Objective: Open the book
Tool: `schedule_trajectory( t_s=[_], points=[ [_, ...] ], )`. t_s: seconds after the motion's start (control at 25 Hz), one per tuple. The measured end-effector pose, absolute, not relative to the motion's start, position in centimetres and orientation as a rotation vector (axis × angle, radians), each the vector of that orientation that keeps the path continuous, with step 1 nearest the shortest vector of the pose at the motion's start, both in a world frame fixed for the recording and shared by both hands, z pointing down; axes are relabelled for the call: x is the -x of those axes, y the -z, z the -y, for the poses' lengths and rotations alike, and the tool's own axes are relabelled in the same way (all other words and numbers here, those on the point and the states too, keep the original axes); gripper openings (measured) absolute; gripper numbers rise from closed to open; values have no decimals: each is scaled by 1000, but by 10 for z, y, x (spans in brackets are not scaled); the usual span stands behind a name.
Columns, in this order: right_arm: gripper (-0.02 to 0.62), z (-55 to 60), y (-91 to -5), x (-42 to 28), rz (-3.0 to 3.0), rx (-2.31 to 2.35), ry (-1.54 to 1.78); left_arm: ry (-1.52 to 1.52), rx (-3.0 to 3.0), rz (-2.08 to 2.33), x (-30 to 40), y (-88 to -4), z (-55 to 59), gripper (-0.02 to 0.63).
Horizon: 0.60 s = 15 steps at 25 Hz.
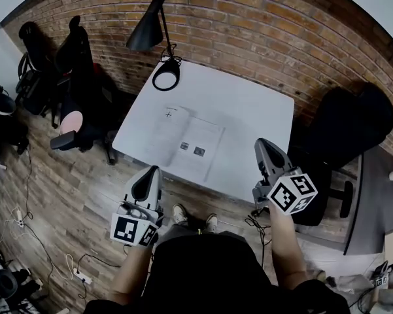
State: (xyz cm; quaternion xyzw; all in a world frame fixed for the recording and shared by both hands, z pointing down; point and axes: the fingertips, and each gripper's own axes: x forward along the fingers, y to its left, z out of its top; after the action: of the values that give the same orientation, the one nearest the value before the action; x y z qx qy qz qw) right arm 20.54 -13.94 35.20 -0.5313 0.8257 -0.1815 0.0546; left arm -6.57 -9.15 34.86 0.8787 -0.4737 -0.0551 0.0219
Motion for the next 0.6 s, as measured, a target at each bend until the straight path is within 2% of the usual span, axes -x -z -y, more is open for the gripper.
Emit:
schedule_trajectory(
  t_s=[0.6],
  points=[
    [14, 94, -287, -190, -2637, 1682, 36, 189, -2759, 1616, 92, -316, 84, 25]
  ],
)
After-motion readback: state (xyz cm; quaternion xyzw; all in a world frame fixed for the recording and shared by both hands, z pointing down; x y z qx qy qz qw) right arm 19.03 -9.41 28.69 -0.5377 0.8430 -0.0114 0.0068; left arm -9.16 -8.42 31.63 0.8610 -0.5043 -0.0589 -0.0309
